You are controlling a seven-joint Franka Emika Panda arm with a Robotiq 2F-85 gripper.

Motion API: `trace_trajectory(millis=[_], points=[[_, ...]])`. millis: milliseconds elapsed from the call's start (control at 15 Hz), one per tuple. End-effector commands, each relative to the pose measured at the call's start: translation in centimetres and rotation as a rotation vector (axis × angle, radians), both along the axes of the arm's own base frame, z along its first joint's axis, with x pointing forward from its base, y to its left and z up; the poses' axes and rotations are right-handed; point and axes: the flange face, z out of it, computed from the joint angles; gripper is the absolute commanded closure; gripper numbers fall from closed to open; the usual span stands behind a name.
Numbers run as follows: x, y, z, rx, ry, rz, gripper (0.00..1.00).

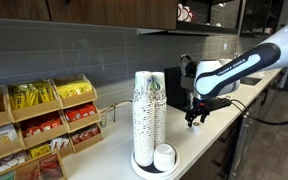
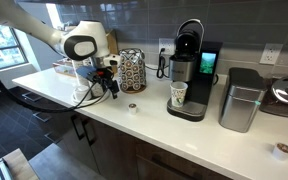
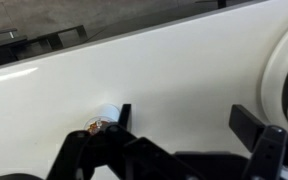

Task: Pick up the coffee capsule on the left and put it in the coffee machine

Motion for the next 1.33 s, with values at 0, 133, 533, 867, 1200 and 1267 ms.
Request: trace_trajectory(millis=[0,133,533,867,1200,1267], points=[[2.9,-2.0,-2.6,0.037,-0.058,0.013,0.00],[2.1,-1.5,-2.3,0.021,-0.042,0.011,0.00],[3.0,-2.0,-2.7,0.021,-0.042,0.056,0.00],[3.2,-4.7,-2.8,-0.006,-0.051,0.127,0.00],[3.7,-7.6,-2.7,0.010,-0.069,0.146,0.00],[3.8,-7.9,-2.9,0.018,-0.057,0.152,0.00]])
